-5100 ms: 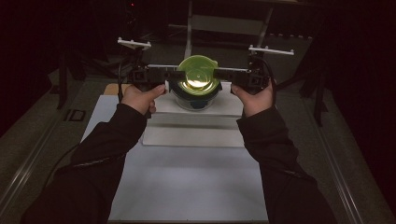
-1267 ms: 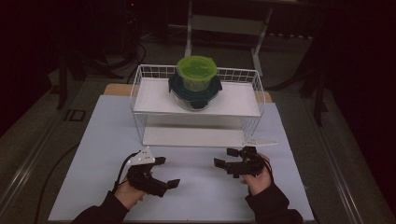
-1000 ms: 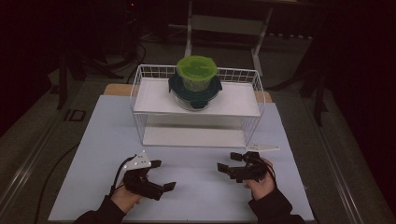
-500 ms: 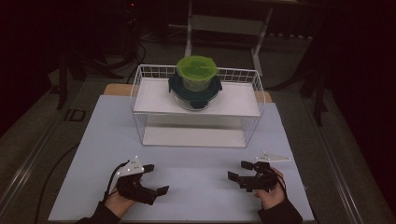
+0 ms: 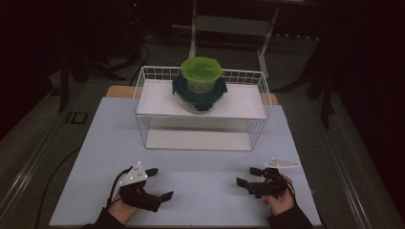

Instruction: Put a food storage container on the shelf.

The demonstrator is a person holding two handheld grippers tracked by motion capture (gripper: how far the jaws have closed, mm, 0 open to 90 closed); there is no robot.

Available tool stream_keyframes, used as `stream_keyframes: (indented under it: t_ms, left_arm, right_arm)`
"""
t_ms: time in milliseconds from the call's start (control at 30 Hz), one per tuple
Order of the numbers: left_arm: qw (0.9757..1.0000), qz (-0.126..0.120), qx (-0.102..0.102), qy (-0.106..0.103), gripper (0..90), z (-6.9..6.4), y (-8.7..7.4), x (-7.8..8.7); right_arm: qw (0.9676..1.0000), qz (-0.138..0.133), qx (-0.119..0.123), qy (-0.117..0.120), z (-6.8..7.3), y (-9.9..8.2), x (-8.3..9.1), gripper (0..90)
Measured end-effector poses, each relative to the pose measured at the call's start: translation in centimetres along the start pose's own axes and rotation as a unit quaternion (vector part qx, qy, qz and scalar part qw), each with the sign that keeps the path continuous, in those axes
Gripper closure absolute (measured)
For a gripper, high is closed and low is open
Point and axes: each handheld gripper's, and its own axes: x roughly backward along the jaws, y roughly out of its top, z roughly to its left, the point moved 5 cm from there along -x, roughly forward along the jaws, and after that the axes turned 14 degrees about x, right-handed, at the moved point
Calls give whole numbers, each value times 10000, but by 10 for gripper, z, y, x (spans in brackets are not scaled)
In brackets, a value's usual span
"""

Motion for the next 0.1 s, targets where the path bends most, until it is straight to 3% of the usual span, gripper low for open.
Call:
stream_keyframes:
  t_ms: [100]
  left_arm:
    - [10000, -6, 2, -9, 1, 1, 0, 0]
  right_arm:
    - [10000, -3, 17, 4, 0, 0, 0, 154]
